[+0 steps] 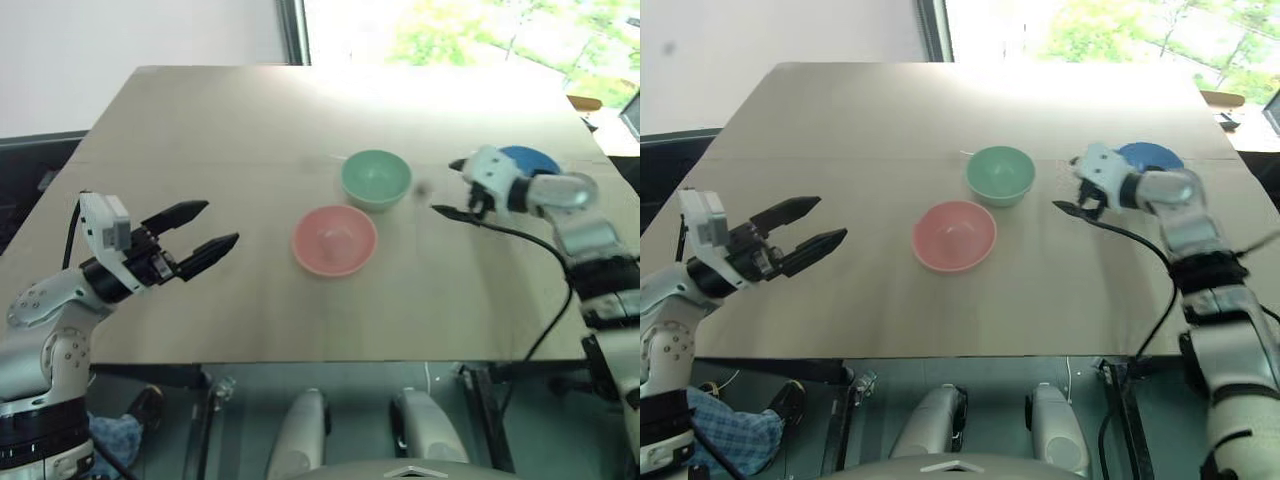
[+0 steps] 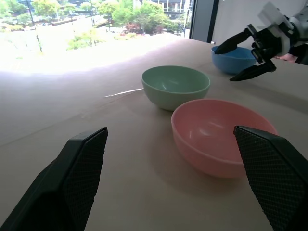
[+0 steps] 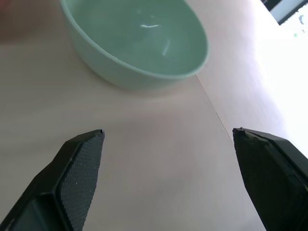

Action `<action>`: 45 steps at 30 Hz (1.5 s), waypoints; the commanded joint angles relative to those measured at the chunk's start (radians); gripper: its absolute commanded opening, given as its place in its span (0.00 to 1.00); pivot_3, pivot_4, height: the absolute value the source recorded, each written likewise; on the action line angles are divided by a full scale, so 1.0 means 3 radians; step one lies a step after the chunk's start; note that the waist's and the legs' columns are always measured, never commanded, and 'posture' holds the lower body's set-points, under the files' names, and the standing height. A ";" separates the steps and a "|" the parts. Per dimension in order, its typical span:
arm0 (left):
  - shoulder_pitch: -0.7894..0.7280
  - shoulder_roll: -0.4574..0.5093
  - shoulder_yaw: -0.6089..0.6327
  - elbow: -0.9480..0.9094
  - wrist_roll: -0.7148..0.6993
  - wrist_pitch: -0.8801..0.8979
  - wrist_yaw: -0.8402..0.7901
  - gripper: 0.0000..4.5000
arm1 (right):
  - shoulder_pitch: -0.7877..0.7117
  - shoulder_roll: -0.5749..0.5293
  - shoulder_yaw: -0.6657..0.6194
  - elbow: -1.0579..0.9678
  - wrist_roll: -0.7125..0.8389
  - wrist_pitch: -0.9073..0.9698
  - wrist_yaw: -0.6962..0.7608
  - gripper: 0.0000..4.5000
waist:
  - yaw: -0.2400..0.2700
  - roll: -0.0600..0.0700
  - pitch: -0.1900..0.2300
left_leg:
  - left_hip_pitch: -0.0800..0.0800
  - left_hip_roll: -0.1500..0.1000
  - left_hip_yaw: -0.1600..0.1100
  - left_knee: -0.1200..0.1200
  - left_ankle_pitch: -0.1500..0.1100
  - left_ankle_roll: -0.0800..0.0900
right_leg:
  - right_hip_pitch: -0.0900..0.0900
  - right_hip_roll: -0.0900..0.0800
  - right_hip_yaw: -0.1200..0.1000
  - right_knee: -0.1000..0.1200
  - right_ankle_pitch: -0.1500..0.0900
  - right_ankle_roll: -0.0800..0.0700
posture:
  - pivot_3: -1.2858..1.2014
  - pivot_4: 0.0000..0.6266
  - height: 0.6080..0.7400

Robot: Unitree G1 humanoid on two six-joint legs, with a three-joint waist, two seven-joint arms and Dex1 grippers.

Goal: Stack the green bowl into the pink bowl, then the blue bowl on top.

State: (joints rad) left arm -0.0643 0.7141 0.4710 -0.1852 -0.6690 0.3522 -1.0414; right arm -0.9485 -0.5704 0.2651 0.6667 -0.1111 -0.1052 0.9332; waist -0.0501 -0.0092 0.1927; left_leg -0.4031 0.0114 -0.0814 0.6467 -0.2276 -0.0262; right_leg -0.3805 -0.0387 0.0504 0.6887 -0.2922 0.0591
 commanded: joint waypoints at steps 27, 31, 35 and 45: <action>0.0173 -0.0045 0.0100 -0.0341 -0.0174 -0.0236 0.0128 1.00 | -0.0888 0.0624 0.0467 0.1352 -0.0883 -0.1319 -0.0143 0.65 | -0.0056 0.0001 0.0001 | 0.0010 0.0000 0.0005 -0.0015 0.0000 -0.0001 | 0.0000 0.0000 0.0007 0.0000 0.0000 -0.0001 | 0.52 0.24 1.00; 0.0119 -0.0056 0.0049 -0.0307 -0.0171 -0.0276 0.0103 1.00 | -0.0860 0.0624 0.0463 0.1349 -0.0876 -0.1340 -0.0114 0.34 | -0.0055 0.0001 0.0001 | 0.0010 0.0000 0.0005 -0.0015 0.0000 0.0000 | 0.0000 0.0000 0.0007 0.0000 0.0000 -0.0001 | 0.52 0.24 1.00; 0.0082 -0.0047 0.0027 -0.0264 -0.0155 -0.0297 0.0089 1.00 | -0.0847 0.0625 0.0448 0.1334 -0.0859 -0.1337 -0.0106 0.02 | -0.0057 0.0001 0.0001 | 0.0010 0.0000 0.0005 -0.0015 0.0000 0.0000 | 0.0000 0.0000 0.0007 0.0000 0.0000 -0.0001 | 0.52 0.24 1.00; 0.0013 -0.0024 -0.0043 -0.0162 -0.0111 -0.0337 0.0010 1.00 | -0.0745 0.0443 0.0385 0.0677 -0.0583 -0.1507 0.0476 0.02 | -0.0058 0.0001 0.0002 | 0.0011 0.0000 0.0007 -0.0019 0.0000 0.0000 | -0.0002 0.0000 0.0009 -0.0001 0.0000 -0.0001 | 0.52 0.24 1.00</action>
State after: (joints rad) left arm -0.0544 0.6942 0.4565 -0.2325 -0.7081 0.2745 -1.0284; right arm -1.1679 -0.4140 0.4159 0.9840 -0.3549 -0.5388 1.0032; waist -0.0676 -0.0088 0.1933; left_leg -0.3999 0.0115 -0.0793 0.6409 -0.2276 -0.0263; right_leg -0.3811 -0.0387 0.0530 0.6883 -0.2921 0.0589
